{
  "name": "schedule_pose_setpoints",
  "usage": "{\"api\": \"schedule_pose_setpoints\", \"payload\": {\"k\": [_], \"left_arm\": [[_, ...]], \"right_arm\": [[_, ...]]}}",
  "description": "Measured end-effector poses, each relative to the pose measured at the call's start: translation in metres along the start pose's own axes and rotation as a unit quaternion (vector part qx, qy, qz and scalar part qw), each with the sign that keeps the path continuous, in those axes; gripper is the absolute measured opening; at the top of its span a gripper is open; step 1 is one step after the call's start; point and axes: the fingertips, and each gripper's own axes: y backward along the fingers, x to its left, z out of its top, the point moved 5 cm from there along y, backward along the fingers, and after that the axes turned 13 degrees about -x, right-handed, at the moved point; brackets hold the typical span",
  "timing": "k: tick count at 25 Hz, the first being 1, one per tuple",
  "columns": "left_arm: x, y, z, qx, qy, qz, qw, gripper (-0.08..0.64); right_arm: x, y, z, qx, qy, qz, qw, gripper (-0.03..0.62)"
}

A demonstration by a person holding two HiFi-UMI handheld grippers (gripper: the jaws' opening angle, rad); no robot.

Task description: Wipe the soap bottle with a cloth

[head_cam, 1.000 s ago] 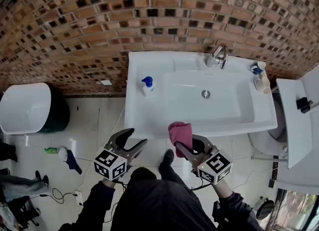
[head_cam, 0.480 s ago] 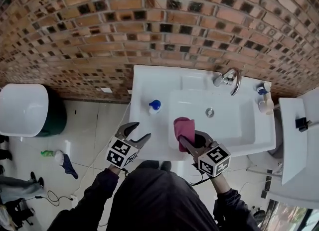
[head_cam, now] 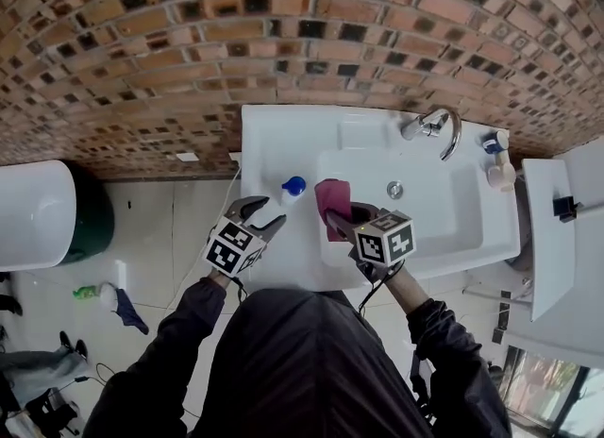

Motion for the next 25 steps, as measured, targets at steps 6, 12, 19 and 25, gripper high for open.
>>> {"api": "schedule_pose_setpoints", "payload": {"k": [6, 12, 19, 25], "left_arm": [[0.011, -0.007, 0.01, 0.016, -0.028, 0.001, 0.9995, 0.172], [0.02, -0.021, 0.023, 0.03, -0.051, -0.006, 0.9983, 0.135], [0.018, -0.021, 0.023, 0.033, -0.047, -0.009, 0.9983, 0.117], [0.018, -0.022, 0.022, 0.033, -0.049, -0.006, 0.9982, 0.11]], "right_arm": [[-0.015, -0.039, -0.031, 0.063, -0.046, -0.031, 0.996, 0.087], [-0.015, -0.059, -0.04, 0.094, -0.016, -0.031, 0.995, 0.087], [0.019, -0.061, -0.048, 0.107, 0.066, 0.028, 0.992, 0.087], [0.042, -0.063, -0.057, 0.119, 0.112, 0.08, 0.983, 0.087]]}}
